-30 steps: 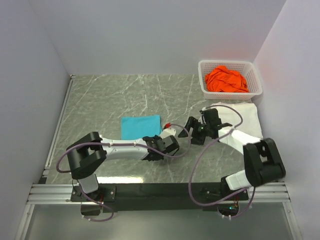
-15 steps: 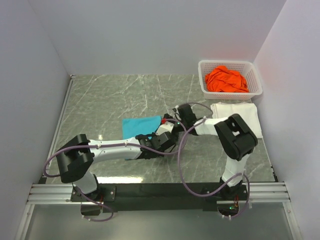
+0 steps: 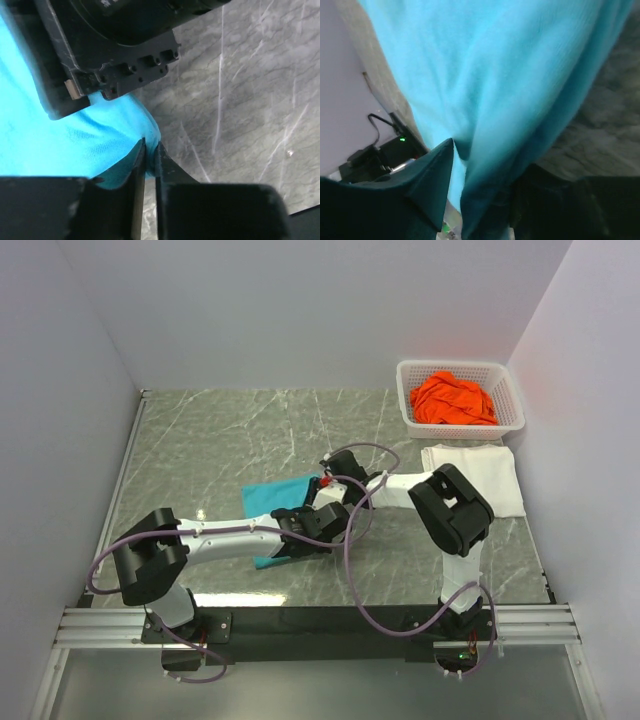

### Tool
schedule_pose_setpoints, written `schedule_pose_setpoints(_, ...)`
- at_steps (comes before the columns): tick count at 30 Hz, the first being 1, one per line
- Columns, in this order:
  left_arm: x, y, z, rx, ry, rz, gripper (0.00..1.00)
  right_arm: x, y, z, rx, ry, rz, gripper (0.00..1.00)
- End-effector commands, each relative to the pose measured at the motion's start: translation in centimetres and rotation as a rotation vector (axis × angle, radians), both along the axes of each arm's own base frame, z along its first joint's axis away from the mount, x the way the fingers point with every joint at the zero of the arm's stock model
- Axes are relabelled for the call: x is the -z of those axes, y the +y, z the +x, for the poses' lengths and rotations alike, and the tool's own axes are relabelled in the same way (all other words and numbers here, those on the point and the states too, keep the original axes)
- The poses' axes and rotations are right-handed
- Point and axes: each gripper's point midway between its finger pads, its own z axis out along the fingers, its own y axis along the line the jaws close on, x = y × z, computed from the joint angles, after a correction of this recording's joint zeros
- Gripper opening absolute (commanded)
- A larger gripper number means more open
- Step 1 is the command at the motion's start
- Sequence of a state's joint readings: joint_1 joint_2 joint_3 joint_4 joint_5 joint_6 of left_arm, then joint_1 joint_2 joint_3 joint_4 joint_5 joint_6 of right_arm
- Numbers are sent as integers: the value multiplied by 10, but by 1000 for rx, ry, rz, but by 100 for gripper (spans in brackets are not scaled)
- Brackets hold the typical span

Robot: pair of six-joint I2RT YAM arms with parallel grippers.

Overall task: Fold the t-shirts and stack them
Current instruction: Neatly place the folded tshirt to the corner

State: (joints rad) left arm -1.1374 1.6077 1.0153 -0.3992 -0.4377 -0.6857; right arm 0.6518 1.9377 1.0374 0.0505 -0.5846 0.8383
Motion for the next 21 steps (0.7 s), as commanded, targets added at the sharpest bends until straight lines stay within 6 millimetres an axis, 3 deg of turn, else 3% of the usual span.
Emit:
schedule_pose_setpoints(1, -30, -27, 3, -1, -7, -141, 18, 0, -8, 12, -24, -92, -91, 39)
schedule_pose_setpoints(4, -45, -25, 2, -15, 1, -163, 38, 1, -25, 15, -32, -141, -185, 10)
schedule_pose_setpoints(6, -59, -23, 3, -28, -1, -184, 55, 3, -42, 17, -29, -167, -258, 1)
schedule_pose_setpoints(8, -72, -16, 6, -50, -3, -189, 69, 6, -57, 15, -25, -160, -312, 0)
schedule_pose_setpoints(11, -99, -5, 12, -67, -8, -260, 82, 5, -88, 19, -18, -175, -397, 0)
schedule_pose_setpoints(12, -116, 1, 13, -63, -22, -306, 84, 0, -97, 22, -29, -205, -421, 0)
schedule_pose_setpoints(15, -142, 31, 31, -87, -40, -384, 91, -8, -132, 27, -22, -231, -533, 0)
schedule_pose_setpoints(16, -145, 54, 50, -146, -60, -387, 92, -10, -149, 33, 1, -247, -591, 0)
schedule_pose_setpoints(18, -156, 86, 65, -175, -105, -364, 94, -25, -171, 36, 3, -283, -677, 0)
schedule_pose_setpoints(19, -157, 118, 86, -259, -130, -341, 95, -30, -191, 44, 37, -313, -764, 0)
schedule_pose_setpoints(21, -158, 153, 101, -306, -156, -296, 96, -42, -215, 48, 55, -348, -860, 0)
